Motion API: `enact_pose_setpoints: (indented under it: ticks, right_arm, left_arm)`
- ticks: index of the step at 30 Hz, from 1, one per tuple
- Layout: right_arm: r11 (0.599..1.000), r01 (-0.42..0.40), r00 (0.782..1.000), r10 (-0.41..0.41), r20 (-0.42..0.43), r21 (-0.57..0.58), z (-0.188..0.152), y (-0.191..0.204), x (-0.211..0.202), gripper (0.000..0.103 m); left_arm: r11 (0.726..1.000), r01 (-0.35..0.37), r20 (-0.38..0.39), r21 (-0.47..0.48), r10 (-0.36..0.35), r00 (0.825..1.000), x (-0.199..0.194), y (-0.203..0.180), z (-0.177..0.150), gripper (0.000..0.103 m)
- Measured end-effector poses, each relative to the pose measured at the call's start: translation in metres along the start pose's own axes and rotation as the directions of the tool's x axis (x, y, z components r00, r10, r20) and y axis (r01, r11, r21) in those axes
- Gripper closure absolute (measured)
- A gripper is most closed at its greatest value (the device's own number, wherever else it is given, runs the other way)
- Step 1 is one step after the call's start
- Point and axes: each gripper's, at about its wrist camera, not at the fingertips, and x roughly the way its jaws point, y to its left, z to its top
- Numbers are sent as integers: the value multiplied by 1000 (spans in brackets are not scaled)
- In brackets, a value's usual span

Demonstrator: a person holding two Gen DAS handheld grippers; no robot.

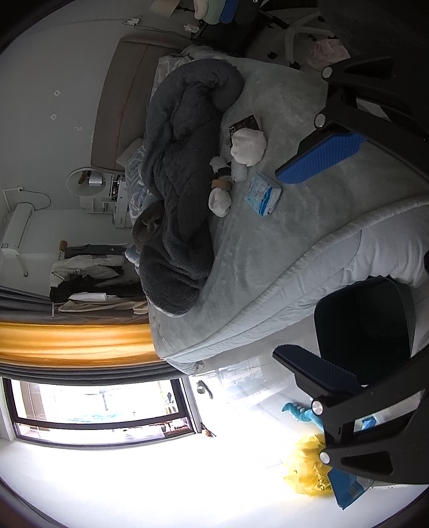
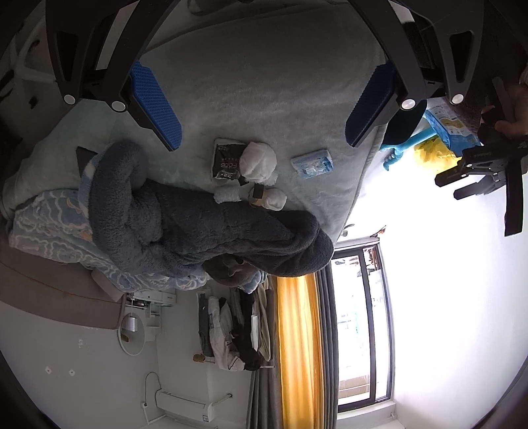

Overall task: Collect trash
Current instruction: 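Reach the left tool to the blue diaper pack and close on it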

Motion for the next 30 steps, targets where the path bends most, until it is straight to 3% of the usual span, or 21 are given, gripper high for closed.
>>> enact_pose_setpoints:
  ticks: [4,15,23,30]
  right_arm:
    - [1000,-13,1000,12,-20,-16,6,0,22,3]
    - [996,-73,990,65,-124,-54,9,0,107,4]
    - [992,-116,979,104,-177,-58,5,-5,148,11]
    - [989,-132,970,116,-212,-60,9,-14,176,17]
  left_arm:
    - [998,45,4,52,-45,999,18,1,6,4]
    - [980,183,-59,71,-179,982,74,8,8,5]
    - [962,265,-123,71,-255,959,110,7,12,5]
    - [926,367,-177,92,-347,921,143,-11,11,5]
